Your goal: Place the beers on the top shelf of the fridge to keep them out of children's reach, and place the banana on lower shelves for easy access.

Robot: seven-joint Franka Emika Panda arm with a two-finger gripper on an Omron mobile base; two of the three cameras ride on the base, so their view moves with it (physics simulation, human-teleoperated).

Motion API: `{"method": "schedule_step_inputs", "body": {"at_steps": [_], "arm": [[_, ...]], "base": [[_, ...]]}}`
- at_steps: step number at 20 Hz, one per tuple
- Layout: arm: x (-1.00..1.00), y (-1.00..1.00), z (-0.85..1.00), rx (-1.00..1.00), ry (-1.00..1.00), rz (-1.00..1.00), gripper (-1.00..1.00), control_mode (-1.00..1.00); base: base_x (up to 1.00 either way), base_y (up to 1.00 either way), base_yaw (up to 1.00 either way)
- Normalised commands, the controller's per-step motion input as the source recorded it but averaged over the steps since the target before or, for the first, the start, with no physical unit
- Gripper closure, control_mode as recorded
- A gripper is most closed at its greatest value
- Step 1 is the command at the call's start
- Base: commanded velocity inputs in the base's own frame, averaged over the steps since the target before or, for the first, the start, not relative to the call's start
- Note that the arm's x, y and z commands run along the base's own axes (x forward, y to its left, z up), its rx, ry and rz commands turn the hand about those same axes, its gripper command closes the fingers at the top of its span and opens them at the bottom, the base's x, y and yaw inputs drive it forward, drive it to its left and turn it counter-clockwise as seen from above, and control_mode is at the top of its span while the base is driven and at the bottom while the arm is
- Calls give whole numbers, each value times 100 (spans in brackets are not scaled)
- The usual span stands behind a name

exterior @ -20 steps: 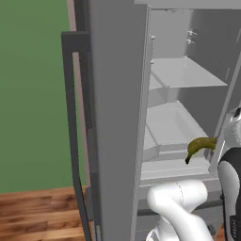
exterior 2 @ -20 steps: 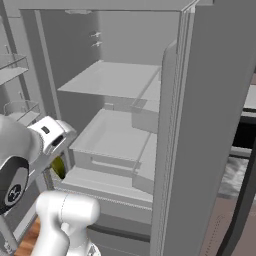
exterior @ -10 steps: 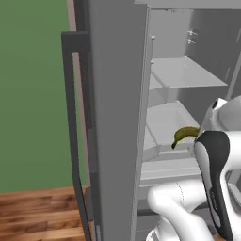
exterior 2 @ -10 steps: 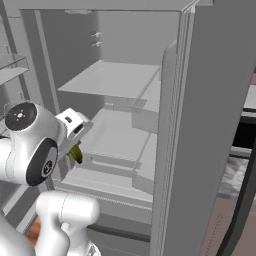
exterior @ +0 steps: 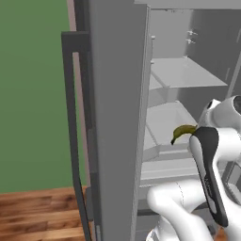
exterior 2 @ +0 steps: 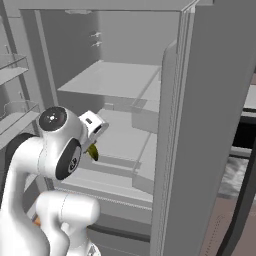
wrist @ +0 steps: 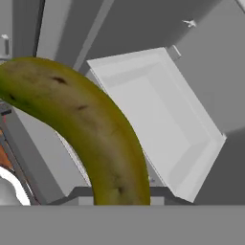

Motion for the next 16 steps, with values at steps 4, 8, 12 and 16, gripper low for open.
{"method": "schedule_step_inputs", "body": {"at_steps": [4, 8, 12, 16], "arm": [[36, -5, -43, 0, -14, 0, 100, -100], [47, -5, -44, 0, -10, 0, 100, -100], [67, -1, -47, 0, -3, 0, 100, -100], [68, -5, -41, 0, 0, 0, 100, -100]], "base": [[0, 0, 0], [0, 0, 0], [0, 0, 0], [0, 0, 0]]}}
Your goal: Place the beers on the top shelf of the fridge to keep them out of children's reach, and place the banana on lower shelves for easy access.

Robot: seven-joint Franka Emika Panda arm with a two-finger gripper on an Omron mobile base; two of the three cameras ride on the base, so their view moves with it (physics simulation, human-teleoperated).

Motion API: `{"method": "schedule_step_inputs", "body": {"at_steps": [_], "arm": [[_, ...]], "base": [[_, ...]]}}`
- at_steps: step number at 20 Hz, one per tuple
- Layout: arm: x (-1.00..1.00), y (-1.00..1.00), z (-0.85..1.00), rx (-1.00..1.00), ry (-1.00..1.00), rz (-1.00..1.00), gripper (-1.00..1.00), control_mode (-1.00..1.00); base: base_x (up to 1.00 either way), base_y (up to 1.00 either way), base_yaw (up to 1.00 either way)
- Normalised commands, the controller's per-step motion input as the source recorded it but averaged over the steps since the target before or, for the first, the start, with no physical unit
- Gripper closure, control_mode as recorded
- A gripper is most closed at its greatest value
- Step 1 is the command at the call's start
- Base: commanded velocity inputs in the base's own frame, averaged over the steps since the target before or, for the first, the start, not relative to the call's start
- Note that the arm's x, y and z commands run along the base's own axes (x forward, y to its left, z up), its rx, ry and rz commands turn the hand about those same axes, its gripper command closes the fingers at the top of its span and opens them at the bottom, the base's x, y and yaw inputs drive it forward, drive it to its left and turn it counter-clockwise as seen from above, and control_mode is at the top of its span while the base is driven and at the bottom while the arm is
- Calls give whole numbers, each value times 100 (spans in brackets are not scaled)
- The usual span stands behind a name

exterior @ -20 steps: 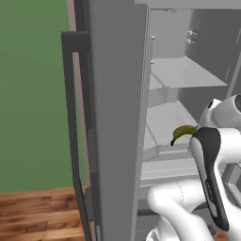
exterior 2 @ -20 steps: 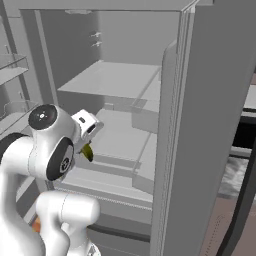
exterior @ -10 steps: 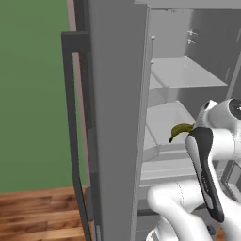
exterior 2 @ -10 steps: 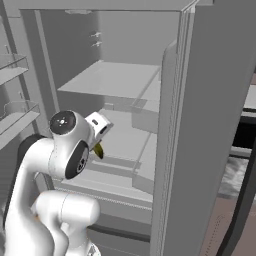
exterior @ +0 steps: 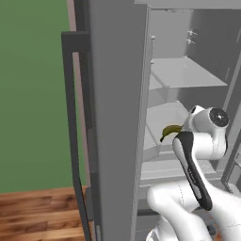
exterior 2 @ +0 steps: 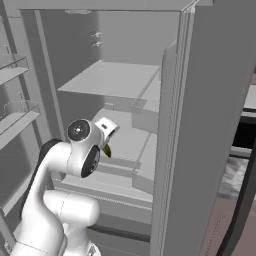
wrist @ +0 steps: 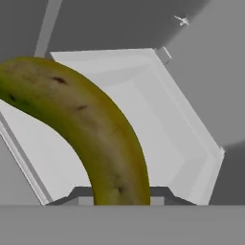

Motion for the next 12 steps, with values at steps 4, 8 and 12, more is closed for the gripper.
{"method": "schedule_step_inputs", "body": {"at_steps": [4, 8, 12], "arm": [[63, -12, -37, 0, 0, 0, 100, -100], [61, -16, -28, 0, 0, 0, 100, -100], [55, -18, -9, 0, 1, 0, 100, -100]], "base": [[0, 0, 0], [0, 0, 0], [0, 0, 0]]}}
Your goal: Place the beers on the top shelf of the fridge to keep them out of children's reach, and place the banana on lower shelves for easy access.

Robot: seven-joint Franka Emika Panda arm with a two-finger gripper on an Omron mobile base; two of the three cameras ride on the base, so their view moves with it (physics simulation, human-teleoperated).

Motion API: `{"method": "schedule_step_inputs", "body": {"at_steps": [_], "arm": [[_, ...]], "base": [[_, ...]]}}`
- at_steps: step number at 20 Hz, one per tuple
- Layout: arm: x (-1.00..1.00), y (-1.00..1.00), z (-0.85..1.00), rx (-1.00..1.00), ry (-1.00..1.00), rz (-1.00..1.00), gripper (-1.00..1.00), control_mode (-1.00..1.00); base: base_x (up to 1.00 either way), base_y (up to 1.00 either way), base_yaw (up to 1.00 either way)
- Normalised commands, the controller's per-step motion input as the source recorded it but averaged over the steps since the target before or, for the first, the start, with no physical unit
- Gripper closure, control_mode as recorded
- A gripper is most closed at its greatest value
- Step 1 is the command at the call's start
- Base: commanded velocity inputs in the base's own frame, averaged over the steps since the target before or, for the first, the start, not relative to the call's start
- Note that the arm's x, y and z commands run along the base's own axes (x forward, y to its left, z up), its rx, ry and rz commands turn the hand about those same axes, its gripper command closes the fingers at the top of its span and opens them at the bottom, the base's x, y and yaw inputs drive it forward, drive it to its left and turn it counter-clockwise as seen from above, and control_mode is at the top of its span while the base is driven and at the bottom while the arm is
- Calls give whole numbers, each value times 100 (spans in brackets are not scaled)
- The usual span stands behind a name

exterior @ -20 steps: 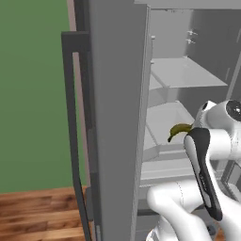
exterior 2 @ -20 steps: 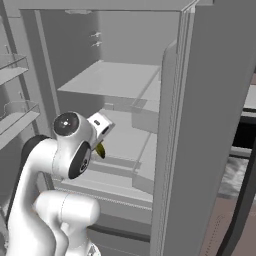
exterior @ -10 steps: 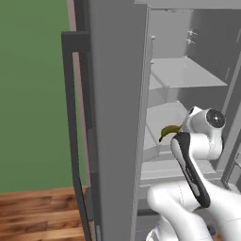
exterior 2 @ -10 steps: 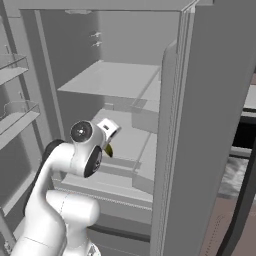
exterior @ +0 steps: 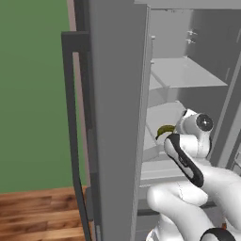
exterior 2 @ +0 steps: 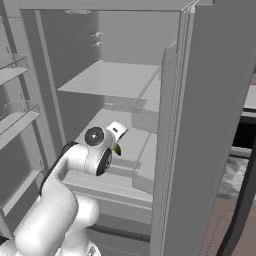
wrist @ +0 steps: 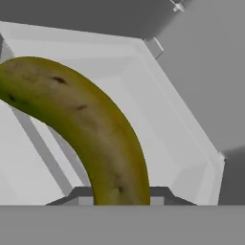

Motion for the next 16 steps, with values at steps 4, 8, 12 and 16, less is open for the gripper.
{"method": "schedule_step_inputs", "body": {"at_steps": [4, 8, 12, 16], "arm": [[57, -14, -2, 0, 8, 0, 100, -100], [58, -9, -3, 0, 10, 0, 100, -100], [53, -3, -16, 0, 1, 0, 100, -100], [44, -11, -28, 0, 0, 0, 100, -100]], "base": [[0, 0, 0], [0, 0, 0], [0, 0, 0], [0, 0, 0]]}}
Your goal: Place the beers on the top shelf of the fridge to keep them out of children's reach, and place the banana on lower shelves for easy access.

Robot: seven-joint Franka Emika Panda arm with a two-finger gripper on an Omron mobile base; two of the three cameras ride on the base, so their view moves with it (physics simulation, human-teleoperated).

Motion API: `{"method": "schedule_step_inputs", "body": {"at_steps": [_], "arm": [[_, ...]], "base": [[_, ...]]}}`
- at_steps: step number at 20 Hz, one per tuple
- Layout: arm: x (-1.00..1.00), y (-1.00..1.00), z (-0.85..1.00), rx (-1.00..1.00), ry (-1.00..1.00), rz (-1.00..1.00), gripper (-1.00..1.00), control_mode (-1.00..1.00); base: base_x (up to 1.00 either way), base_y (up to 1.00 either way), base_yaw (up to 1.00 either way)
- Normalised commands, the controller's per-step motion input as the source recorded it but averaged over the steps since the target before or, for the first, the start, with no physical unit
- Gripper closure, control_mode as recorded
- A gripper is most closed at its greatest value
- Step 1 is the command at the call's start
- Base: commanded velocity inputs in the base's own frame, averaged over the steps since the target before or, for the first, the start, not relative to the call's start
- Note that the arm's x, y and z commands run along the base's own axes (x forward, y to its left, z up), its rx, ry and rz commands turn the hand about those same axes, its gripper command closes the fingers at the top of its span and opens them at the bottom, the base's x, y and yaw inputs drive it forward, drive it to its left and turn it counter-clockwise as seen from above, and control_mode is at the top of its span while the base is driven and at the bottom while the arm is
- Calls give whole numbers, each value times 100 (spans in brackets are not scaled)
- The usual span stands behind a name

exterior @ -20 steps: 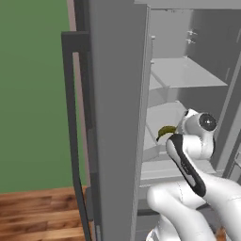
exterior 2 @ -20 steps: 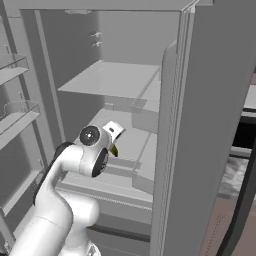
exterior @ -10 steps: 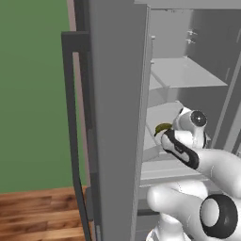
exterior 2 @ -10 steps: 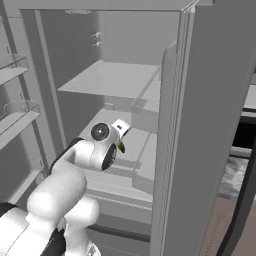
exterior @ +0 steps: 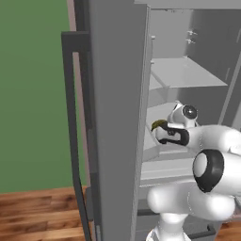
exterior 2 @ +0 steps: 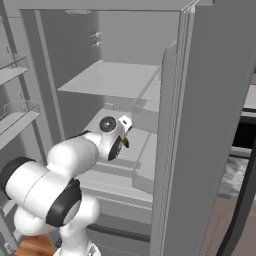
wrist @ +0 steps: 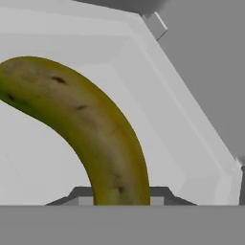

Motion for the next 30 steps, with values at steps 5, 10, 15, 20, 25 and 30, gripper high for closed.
{"method": "schedule_step_inputs", "body": {"at_steps": [5, 10, 15, 20, 25, 30], "arm": [[37, -14, -36, 0, 0, 0, 100, -100], [45, -13, -31, 0, 0, 0, 100, -100], [49, -15, -22, 0, 0, 0, 100, -100], [39, -23, -32, 0, 0, 1, 100, -100], [26, -23, -48, 0, -2, 1, -100, -100], [14, -24, -44, 0, -3, 1, -100, -100]], "base": [[0, 0, 0], [0, 0, 0], [0, 0, 0], [0, 0, 0], [0, 0, 0], [0, 0, 0]]}}
